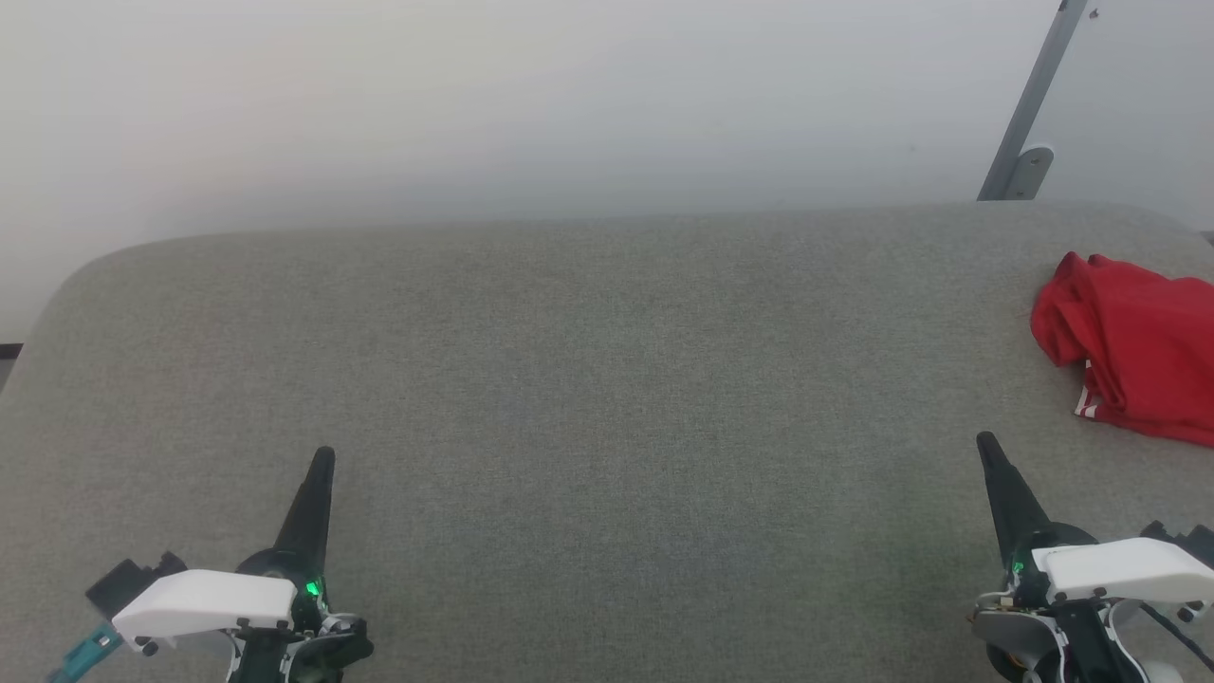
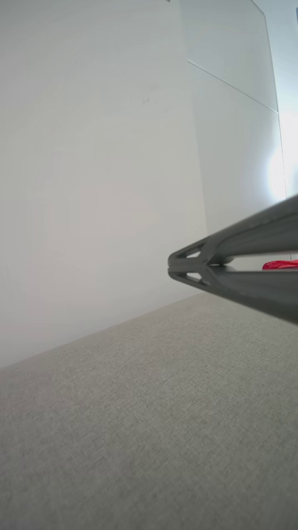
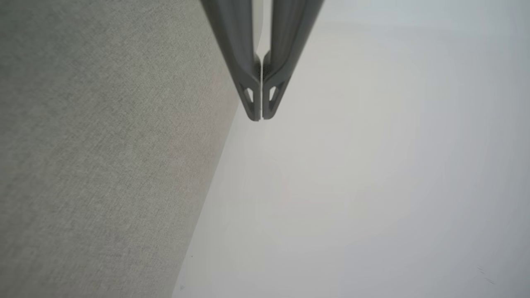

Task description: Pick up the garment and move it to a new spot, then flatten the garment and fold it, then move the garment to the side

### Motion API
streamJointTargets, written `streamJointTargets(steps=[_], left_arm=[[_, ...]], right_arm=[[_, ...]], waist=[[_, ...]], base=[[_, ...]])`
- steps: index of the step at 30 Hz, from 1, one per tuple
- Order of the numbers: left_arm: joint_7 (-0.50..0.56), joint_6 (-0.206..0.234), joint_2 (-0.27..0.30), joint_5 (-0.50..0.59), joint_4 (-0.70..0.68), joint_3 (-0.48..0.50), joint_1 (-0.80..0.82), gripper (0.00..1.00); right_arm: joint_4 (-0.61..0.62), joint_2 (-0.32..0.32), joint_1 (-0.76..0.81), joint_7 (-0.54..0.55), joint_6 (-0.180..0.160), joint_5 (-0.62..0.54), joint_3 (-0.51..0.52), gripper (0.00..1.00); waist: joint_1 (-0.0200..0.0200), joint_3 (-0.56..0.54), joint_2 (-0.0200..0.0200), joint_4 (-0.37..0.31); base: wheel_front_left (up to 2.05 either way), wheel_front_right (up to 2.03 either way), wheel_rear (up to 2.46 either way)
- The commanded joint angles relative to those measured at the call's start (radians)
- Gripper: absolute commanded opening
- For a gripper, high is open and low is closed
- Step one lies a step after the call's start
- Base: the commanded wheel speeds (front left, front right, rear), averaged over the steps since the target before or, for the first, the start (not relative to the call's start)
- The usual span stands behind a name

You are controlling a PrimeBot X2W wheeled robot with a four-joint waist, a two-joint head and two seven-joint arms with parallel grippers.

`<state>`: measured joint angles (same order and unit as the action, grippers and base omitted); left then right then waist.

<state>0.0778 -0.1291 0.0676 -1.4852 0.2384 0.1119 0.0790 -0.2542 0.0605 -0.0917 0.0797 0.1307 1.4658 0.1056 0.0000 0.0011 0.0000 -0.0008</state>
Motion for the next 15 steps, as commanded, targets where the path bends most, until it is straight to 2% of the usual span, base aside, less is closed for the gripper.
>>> streamJointTargets(steps=[1, 15], left_arm=[[0.007, -0.002, 0.000, -0.013, -0.001, 0.003, 0.015, 0.00], [0.031, -0.003, -0.015, -0.103, 0.005, 0.004, 0.034, 0.00]], right_arm=[[0.009, -0.004, -0.015, 0.004, 0.000, 0.017, 0.003, 0.00], [0.011, -0.011, -0.020, 0.031, 0.000, 0.118, 0.009, 0.00]], waist=[[0.0000, 0.000, 0.0000, 0.000], [0.0000, 0.001, 0.0000, 0.001]], base=[[0.00, 0.00, 0.00], [0.00, 0.00, 0.00]])
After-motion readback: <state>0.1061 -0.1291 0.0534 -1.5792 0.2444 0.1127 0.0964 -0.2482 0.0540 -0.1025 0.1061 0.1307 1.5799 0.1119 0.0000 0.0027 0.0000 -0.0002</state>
